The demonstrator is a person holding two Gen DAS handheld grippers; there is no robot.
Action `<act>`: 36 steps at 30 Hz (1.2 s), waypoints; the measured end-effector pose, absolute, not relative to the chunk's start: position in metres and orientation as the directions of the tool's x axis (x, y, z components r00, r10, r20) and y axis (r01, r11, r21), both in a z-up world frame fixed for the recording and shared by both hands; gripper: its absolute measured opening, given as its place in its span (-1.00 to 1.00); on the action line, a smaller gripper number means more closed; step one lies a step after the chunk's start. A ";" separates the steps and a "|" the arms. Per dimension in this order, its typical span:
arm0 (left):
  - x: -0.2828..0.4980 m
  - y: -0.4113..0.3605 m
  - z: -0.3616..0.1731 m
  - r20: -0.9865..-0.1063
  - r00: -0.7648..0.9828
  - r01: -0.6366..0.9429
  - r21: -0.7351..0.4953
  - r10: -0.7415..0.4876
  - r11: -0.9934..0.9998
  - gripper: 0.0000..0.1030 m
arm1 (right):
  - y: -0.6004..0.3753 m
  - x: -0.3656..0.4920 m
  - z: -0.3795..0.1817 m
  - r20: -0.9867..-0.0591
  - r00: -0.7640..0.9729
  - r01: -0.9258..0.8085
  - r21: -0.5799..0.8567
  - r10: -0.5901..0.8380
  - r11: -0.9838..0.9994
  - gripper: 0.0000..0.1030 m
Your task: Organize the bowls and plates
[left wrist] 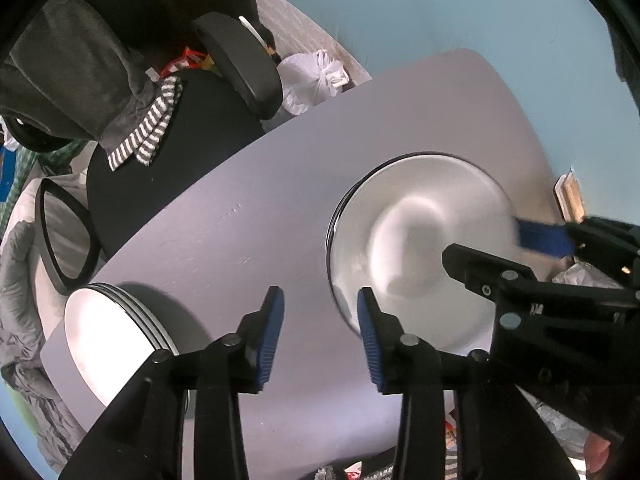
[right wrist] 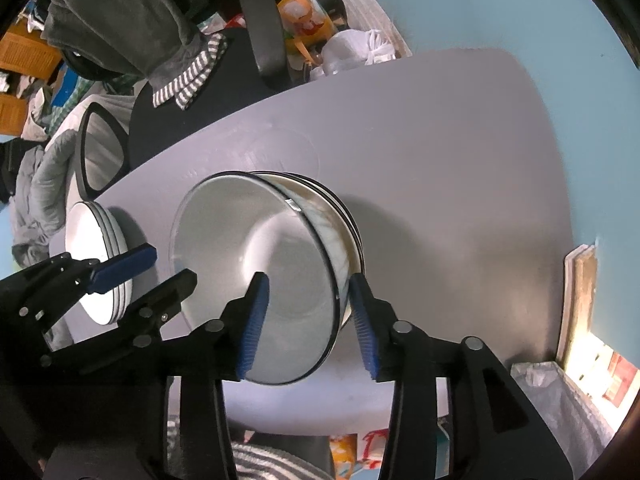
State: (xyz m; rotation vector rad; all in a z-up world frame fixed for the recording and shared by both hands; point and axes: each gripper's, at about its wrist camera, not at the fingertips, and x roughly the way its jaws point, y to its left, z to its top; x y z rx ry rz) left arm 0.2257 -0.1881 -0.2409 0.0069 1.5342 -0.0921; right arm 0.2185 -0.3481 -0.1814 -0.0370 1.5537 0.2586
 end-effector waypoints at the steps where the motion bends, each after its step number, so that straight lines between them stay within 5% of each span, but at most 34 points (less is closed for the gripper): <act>1: 0.225 -0.188 -0.240 -0.997 0.038 0.064 -0.058 -0.061 0.996 -0.19 | -0.348 0.218 -0.175 -0.992 0.027 -0.192 0.112 0.120 0.975 0.22; 11: 0.217 -0.182 -0.222 -0.994 0.064 0.041 -0.083 -0.086 0.996 -0.18 | -0.363 0.214 -0.150 -0.991 0.092 -0.171 0.082 0.098 0.982 0.24; 14: 0.211 -0.179 -0.213 -0.992 0.083 0.037 -0.092 -0.095 0.995 0.02 | -0.369 0.210 -0.144 -0.990 0.109 -0.157 0.074 0.092 0.985 0.24; 36: 0.176 -0.148 -0.202 -0.978 0.107 -0.022 -0.183 -0.179 0.983 0.38 | -0.415 0.167 -0.142 -0.980 0.143 -0.091 0.125 0.137 0.988 0.24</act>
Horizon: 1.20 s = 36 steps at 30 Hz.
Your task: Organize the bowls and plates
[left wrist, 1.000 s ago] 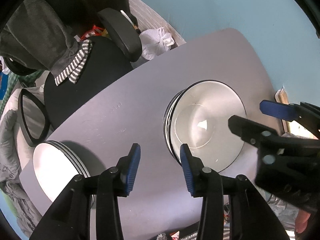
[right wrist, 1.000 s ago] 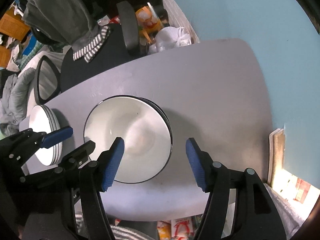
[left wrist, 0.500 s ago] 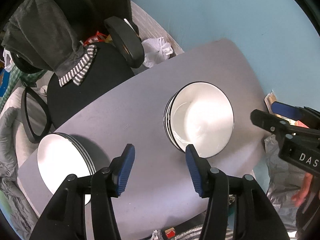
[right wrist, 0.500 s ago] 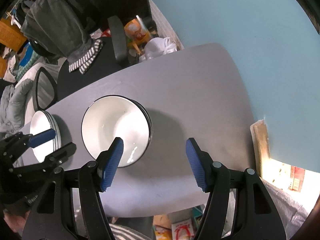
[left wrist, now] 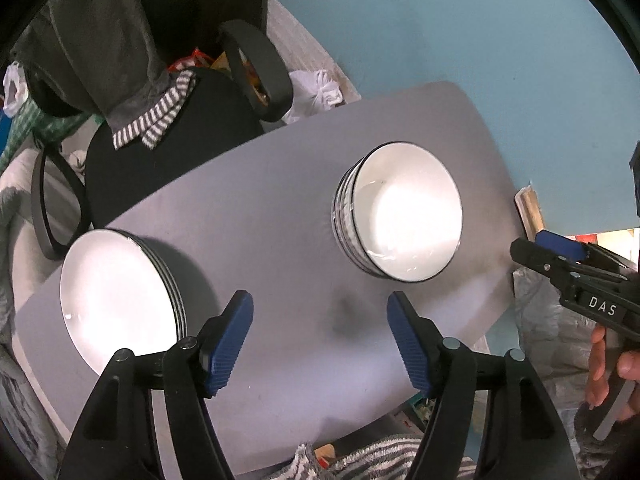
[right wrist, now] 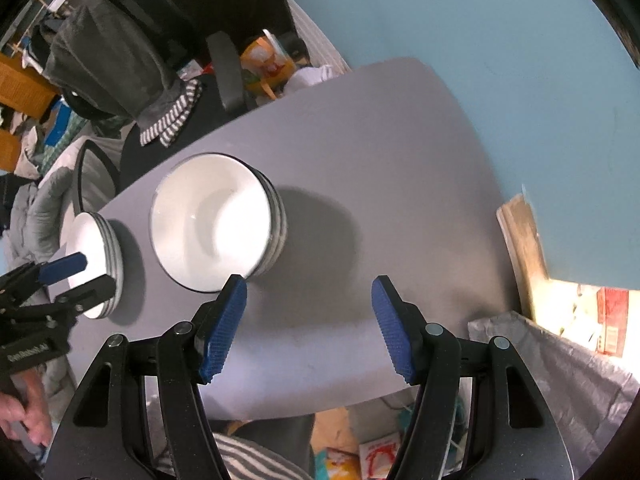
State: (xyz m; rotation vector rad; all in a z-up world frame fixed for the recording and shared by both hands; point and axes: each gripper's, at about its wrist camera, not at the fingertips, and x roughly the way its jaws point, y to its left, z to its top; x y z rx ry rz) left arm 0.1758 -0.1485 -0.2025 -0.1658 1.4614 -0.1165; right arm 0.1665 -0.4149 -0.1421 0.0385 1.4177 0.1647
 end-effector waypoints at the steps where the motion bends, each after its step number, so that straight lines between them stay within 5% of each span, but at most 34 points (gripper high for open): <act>1: 0.175 -0.148 -0.204 -0.979 0.103 -0.024 -0.181 -0.178 0.983 0.38 | -0.416 0.166 -0.144 -0.980 0.142 -0.088 0.129 0.140 0.988 0.24; 12: 0.181 -0.157 -0.214 -0.984 0.079 -0.014 -0.164 -0.163 0.986 0.55 | -0.420 0.171 -0.160 -0.981 0.121 -0.086 0.144 0.153 0.986 0.24; 36: 0.234 -0.176 -0.258 -0.991 -0.008 -0.040 -0.131 -0.131 0.991 0.60 | -0.392 0.219 -0.202 -0.975 0.029 -0.138 0.215 0.221 0.967 0.25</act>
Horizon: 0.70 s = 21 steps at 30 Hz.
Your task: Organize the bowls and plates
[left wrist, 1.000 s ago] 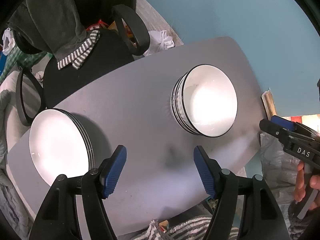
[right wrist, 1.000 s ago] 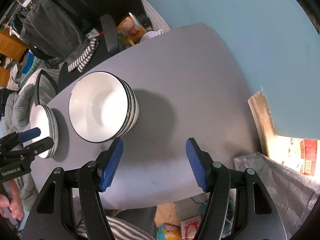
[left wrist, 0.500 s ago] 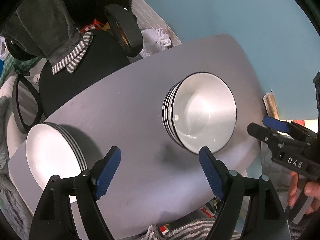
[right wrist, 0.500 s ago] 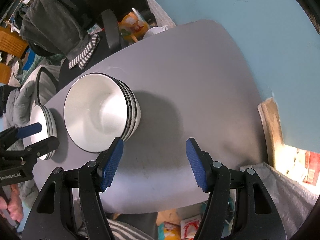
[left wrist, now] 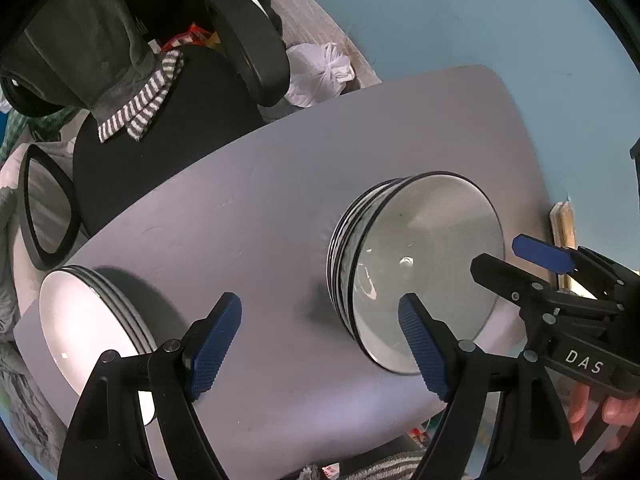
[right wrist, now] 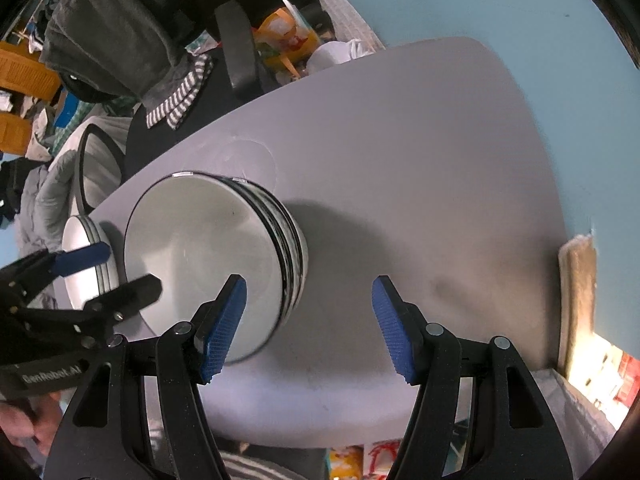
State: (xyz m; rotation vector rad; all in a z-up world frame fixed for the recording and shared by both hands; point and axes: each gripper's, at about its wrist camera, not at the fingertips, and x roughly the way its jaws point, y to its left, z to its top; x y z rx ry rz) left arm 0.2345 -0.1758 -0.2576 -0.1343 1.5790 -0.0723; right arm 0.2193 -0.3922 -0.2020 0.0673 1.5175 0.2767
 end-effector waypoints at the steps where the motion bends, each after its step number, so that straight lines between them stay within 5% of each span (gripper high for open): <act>1: 0.235 -0.176 -0.260 -0.992 -0.010 -0.042 -0.128 -0.129 0.991 0.59 | -0.392 0.222 -0.204 -0.974 0.024 -0.135 0.219 0.224 0.966 0.25; 21: 0.247 -0.165 -0.294 -0.990 -0.080 -0.120 -0.108 -0.118 0.987 0.59 | -0.399 0.237 -0.239 -0.971 -0.055 -0.089 0.236 0.232 0.968 0.25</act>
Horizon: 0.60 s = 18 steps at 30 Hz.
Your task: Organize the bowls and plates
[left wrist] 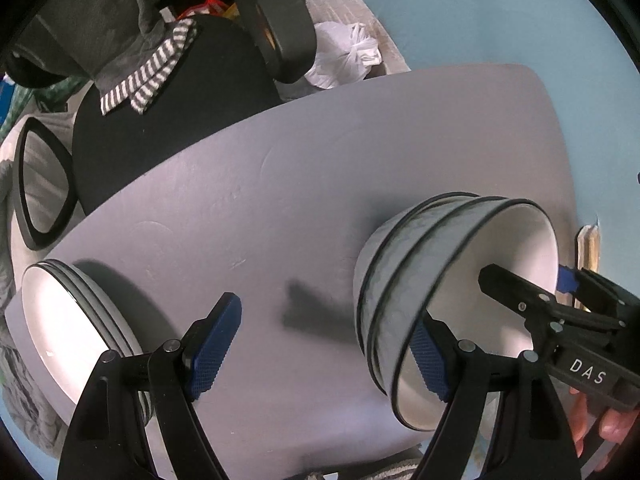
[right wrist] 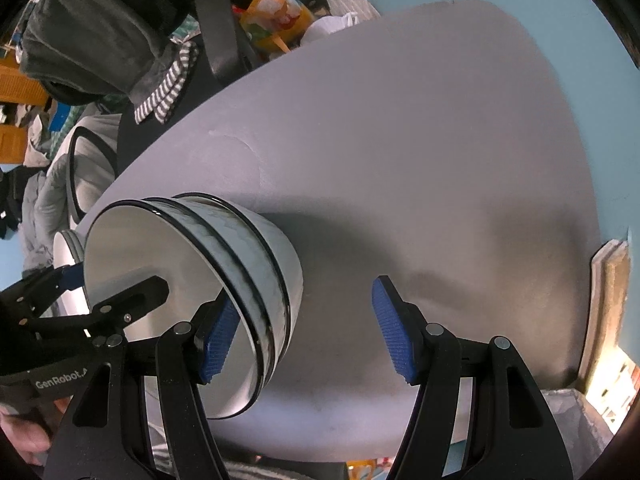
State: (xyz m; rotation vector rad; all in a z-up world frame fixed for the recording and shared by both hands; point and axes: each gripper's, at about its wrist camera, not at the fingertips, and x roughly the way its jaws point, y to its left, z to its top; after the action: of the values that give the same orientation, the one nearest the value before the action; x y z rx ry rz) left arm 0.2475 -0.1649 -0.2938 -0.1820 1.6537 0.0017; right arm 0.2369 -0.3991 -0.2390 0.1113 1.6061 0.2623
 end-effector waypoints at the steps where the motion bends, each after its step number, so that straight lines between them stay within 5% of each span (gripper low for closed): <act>1: 0.248 -0.164 -0.295 -0.990 -0.080 -0.126 -0.106 -0.117 0.986 0.60 | -0.399 0.236 -0.241 -0.971 -0.060 -0.089 0.238 0.233 0.967 0.25; 9: 0.250 -0.161 -0.297 -0.978 -0.086 -0.172 -0.176 -0.192 0.969 0.53 | -0.399 0.236 -0.244 -0.957 -0.063 -0.066 0.286 0.282 0.956 0.25; 18: 0.249 -0.173 -0.289 -0.963 -0.063 -0.092 -0.257 -0.263 0.962 -0.33 | -0.391 0.234 -0.245 -0.953 -0.079 -0.073 0.297 0.292 0.952 0.25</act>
State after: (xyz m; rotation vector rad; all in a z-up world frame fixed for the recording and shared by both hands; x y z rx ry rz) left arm 0.2488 -0.1734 -0.2889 -0.2749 1.6345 -0.1426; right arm 0.2343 -0.3909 -0.2447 0.1705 1.6247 0.3041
